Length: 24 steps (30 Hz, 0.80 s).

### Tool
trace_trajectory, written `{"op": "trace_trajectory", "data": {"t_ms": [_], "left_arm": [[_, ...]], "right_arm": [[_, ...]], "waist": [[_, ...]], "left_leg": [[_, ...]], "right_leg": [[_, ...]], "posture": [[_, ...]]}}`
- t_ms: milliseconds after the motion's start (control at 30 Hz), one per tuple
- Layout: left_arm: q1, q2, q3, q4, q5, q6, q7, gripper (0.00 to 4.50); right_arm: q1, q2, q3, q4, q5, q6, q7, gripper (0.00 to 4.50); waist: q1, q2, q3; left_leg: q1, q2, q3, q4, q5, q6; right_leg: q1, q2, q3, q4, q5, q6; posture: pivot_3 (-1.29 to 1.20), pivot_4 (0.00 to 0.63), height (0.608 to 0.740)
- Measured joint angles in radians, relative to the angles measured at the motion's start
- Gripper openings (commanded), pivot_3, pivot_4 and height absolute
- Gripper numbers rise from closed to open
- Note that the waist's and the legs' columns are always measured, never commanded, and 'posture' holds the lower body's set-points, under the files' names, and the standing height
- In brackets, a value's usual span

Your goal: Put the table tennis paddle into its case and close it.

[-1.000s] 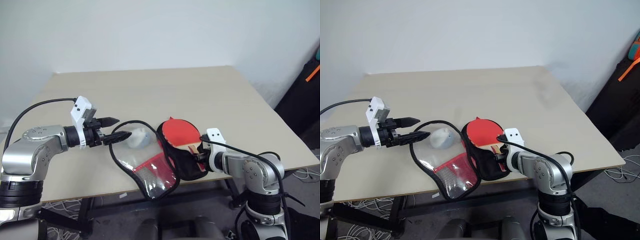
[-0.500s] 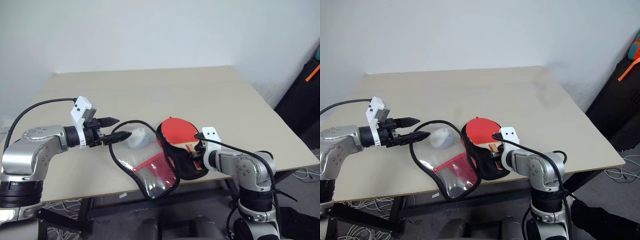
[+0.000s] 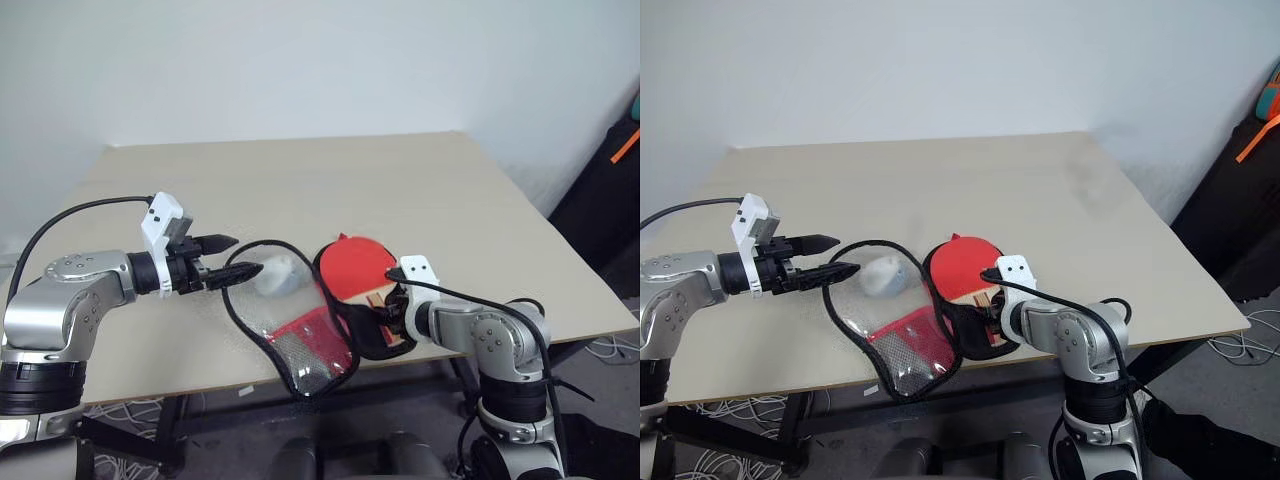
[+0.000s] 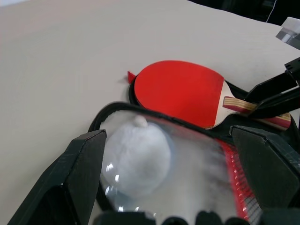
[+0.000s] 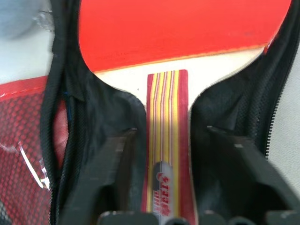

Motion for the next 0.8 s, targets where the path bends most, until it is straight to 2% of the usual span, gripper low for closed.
{"op": "trace_trajectory", "data": {"t_ms": [33,67,267,567,800], "left_arm": [[-0.002,0.0,0.0,0.004,0.003,0.0,-0.001,4.5],[-0.007,0.0,0.0,0.011,0.007,0.0,-0.001,4.5],[-0.024,0.006,0.0,0.034,0.01,-0.001,-0.015,4.5],[0.016,0.121,0.105,0.142,0.015,-0.033,-0.066,4.5],[0.122,0.149,0.16,0.38,0.089,-0.172,-0.078,4.5]], "right_arm": [[-0.005,-0.005,-0.004,-0.001,0.014,0.0,0.001,4.31],[-0.017,-0.013,-0.012,-0.002,0.028,0.0,0.007,4.46],[-0.208,-0.195,-0.12,-0.013,0.127,-0.011,0.189,4.46],[-0.27,-0.521,-0.13,0.213,0.096,-0.269,0.433,4.46],[-0.277,-0.552,-0.116,0.275,0.066,-0.364,0.475,4.46]], "waist": [[0.0,0.0,0.0],[0.0,0.0,0.0],[0.001,0.001,0.001],[-0.005,0.001,0.001],[-0.003,0.001,0.001]], "left_leg": [[0.0,0.0,0.0,0.0,0.0,0.0],[0.0,0.0,0.0,0.0,0.0,0.0],[0.0,0.0,0.0,-0.001,0.0,0.0],[0.001,0.0,0.002,-0.004,0.0,0.0],[0.0,0.001,0.002,-0.005,0.0,0.0]], "right_leg": [[0.0,0.0,0.0,0.0,0.0,0.0],[0.0,0.0,0.0,0.0,0.0,0.0],[0.001,0.0,-0.001,-0.003,0.0,0.0],[0.0,0.0,0.001,-0.004,-0.001,-0.001],[-0.001,0.0,0.001,-0.004,-0.001,-0.002]], "posture": [[0.0,0.0,0.74],[0.0,0.0,0.74],[0.0,0.0,0.74],[0.0,0.0,0.74],[0.0,0.0,0.74]]}}
